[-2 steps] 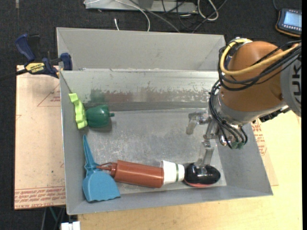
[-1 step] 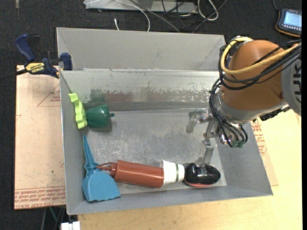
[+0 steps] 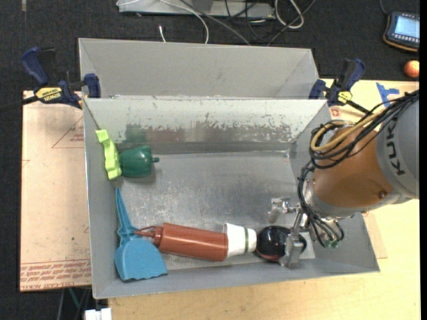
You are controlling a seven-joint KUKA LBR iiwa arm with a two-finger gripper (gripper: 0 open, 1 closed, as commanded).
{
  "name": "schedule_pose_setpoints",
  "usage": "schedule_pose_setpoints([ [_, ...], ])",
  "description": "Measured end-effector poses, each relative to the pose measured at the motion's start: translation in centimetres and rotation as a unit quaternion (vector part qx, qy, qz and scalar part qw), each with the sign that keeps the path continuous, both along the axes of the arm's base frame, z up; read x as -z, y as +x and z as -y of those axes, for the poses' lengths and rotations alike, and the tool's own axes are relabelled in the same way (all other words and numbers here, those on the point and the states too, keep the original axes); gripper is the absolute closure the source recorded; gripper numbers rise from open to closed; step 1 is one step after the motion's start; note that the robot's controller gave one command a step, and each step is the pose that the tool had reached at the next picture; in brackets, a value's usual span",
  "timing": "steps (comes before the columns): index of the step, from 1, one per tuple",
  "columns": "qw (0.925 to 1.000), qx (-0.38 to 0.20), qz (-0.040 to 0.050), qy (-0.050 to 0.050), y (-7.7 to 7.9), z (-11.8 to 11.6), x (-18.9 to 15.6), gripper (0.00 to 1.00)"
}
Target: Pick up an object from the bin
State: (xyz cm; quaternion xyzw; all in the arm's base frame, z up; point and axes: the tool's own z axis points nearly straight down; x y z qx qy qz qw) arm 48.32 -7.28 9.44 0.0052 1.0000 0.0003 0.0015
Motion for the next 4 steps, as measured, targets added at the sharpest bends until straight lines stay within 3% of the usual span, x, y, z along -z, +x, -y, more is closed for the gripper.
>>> schedule_pose_setpoints([
  [1,0.9989,-0.046,0.0055,0.000,-0.3,-1.0,-6.8,0.00],
  [2,0.9947,0.103,0.0000,0.001,-0.4,-1.4,-0.5,0.00],
  [3,0.9994,-0.033,0.0104,0.001,0.7,-0.7,2.3,0.00],
  [4,0.9919,0.127,0.0009,0.001,0.9,-1.6,2.5,1.00],
])
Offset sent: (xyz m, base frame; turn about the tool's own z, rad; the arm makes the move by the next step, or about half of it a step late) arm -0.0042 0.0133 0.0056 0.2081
